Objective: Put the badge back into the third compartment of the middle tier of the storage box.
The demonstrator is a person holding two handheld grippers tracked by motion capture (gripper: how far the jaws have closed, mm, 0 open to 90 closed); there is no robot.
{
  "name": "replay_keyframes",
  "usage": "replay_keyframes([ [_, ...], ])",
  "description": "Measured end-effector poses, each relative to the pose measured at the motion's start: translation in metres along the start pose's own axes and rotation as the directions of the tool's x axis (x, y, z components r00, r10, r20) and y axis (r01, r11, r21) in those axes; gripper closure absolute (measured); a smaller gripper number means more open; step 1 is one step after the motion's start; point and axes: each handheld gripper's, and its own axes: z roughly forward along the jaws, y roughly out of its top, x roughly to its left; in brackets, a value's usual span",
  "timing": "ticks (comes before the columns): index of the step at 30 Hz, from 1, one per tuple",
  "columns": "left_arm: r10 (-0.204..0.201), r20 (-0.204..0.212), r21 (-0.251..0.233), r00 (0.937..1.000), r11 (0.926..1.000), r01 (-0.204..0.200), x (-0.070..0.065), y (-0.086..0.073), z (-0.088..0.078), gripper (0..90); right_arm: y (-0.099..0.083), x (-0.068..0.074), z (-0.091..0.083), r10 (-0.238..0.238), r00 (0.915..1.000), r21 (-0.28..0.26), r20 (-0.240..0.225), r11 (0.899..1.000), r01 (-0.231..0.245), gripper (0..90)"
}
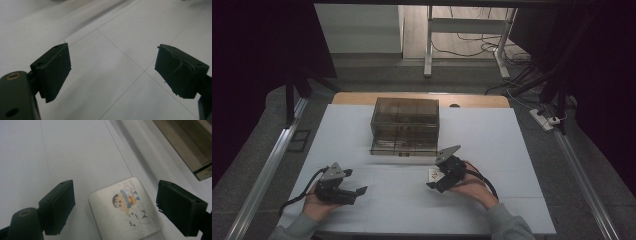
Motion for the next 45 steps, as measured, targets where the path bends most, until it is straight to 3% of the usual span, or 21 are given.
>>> replay_keyframes([
  [25, 0.002, 0.004, 0.008, 1.0, 1.0, -0.002, -0.001, -0.001, 0.001, 13.2, -0.004, -0.006, 0.011, -0.016, 0.9996, 0.03, -0.024, 0.999, 0.016, 12.1],
  [32, 0.004, 0.004, 0.008, 1.0, 1.0, -0.004, -0.001, -0.002, 0.001, 13.2, -0.006, -0.005, 0.008, -0.058, 0.9983, 0.041, -0.008, 0.997, 0.058, 18.5],
  [37, 0.004, 0.004, 0.008, 1.0, 1.0, -0.004, -0.001, -0.002, 0.001, 13.3, -0.007, -0.006, 0.004, -0.056, 0.9984, 0.037, -0.001, 0.998, 0.056, 32.3],
  [45, 0.007, -0.003, 0.006, 1.0, 1.0, -0.007, -0.001, -0.002, 0.0, 13.4, -0.006, -0.003, 0.004, -0.073, 0.9973, 0.045, 0.012, 0.996, 0.072, 32.6],
])
